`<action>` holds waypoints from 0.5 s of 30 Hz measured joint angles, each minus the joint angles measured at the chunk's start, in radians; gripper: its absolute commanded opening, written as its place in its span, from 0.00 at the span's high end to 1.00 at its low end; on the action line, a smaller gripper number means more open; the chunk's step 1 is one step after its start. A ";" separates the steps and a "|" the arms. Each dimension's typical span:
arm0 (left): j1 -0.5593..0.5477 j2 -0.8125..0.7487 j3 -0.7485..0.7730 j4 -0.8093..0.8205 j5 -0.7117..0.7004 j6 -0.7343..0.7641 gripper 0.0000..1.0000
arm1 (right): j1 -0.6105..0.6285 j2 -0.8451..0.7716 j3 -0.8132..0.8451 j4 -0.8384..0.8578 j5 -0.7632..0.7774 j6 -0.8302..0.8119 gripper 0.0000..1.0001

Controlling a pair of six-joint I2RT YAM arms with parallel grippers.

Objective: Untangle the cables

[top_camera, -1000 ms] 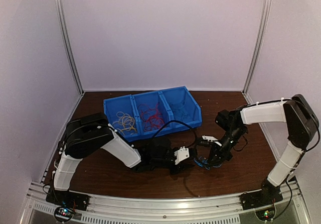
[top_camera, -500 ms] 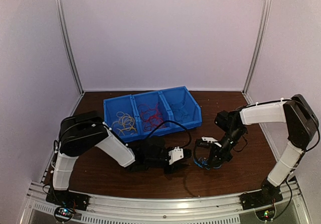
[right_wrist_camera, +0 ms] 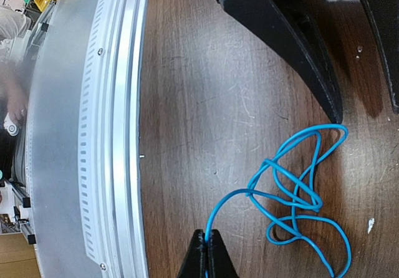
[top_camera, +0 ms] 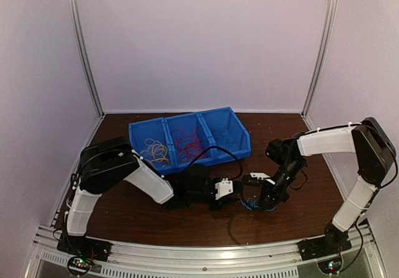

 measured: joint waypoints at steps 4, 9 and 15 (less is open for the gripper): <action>-0.002 0.004 0.000 0.000 -0.004 0.043 0.71 | 0.001 0.000 0.000 0.000 -0.001 0.000 1.00; -0.040 0.016 0.002 0.024 -0.029 0.092 0.76 | 0.005 0.000 0.000 0.001 -0.003 0.001 1.00; -0.061 0.043 -0.027 0.145 -0.070 0.093 0.82 | 0.006 0.000 0.000 -0.001 -0.006 0.000 1.00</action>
